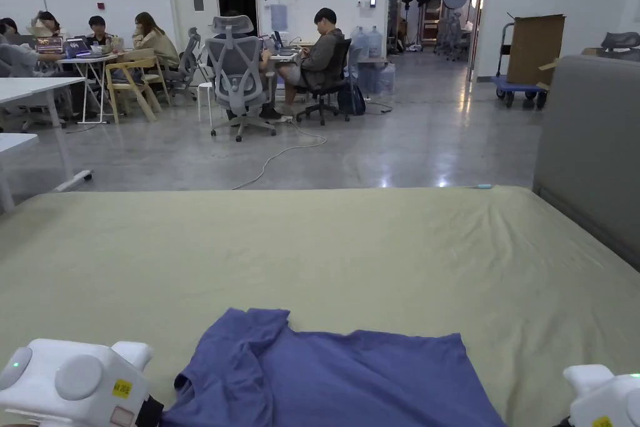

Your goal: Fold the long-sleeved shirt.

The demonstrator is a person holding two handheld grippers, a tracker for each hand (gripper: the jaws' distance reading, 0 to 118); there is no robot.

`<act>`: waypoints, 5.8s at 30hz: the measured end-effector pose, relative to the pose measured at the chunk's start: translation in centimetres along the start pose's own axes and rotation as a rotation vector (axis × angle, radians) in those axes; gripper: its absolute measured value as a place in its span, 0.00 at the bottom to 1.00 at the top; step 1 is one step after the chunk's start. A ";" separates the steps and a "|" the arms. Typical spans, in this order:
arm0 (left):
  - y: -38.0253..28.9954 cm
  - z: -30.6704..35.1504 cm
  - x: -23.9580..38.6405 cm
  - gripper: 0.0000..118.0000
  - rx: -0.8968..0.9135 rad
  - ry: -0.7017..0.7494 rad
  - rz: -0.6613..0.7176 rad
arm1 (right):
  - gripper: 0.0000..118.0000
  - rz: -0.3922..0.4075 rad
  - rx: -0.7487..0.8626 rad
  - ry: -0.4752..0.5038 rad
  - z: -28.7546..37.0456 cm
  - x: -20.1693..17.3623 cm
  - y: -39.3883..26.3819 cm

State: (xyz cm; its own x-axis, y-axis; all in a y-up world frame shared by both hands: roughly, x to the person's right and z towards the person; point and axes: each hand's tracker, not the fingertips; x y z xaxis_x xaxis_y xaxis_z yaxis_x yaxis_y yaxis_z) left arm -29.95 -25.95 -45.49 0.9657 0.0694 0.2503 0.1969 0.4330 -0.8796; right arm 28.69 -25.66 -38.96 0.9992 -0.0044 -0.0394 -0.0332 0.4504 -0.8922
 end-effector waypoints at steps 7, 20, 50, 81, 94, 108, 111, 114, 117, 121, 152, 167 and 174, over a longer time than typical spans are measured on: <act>-12.5 7.0 5.3 0.00 -0.097 -0.052 -0.110 | 0.01 0.065 0.020 -0.008 7.7 -0.6 -10.9; -23.2 3.9 7.4 0.00 -0.191 -0.039 -0.107 | 0.01 0.113 -0.150 -0.041 3.4 -1.3 -20.6; -15.0 4.6 7.0 0.00 0.088 -0.090 0.137 | 0.00 -0.110 0.252 0.128 10.4 -6.9 -15.3; 12.0 -8.6 8.1 0.09 0.075 0.177 -0.031 | 0.00 -0.027 0.160 0.399 2.5 -11.1 -15.3; -8.8 -6.3 10.9 0.09 -0.041 0.140 0.035 | 0.00 0.042 0.189 0.508 9.1 -14.7 -19.3; -10.9 -3.6 7.8 1.00 0.198 0.080 0.193 | 0.00 -0.084 0.147 0.475 10.5 -12.8 -20.0; -13.3 -0.5 7.5 1.00 0.252 0.044 0.200 | 0.00 -0.115 0.147 0.466 10.3 -12.1 -19.7; -16.8 -1.5 7.5 0.13 0.061 -0.022 0.188 | 0.00 -0.143 0.132 0.461 9.0 -12.0 -19.3; -19.4 -3.6 7.7 0.00 -0.031 0.033 0.153 | 0.00 -0.149 0.106 0.447 7.7 -12.4 -18.8; -17.5 -4.7 4.7 0.00 0.045 -0.083 0.327 | 0.00 -0.138 0.085 0.440 6.1 -12.7 -17.6; 1.2 -10.4 1.2 0.01 0.046 0.049 0.104 | 0.49 -0.225 -0.365 -0.060 -18.3 -4.5 10.8; 3.3 -6.1 -2.4 0.01 0.195 -0.087 0.232 | 0.00 -0.127 0.028 0.033 -8.3 -1.9 14.4; 0.3 -2.7 -2.7 0.01 0.237 -0.162 0.216 | 0.00 -0.078 0.107 0.085 -3.1 0.1 7.4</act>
State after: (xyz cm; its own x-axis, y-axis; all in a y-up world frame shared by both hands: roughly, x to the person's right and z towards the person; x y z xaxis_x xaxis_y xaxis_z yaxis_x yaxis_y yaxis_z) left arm -32.08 -28.48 -47.52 0.9377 0.3153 0.1461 -0.0723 0.5881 -0.8056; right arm 28.46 -25.04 -46.98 0.9932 -0.1160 -0.0140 0.0510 0.5387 -0.8410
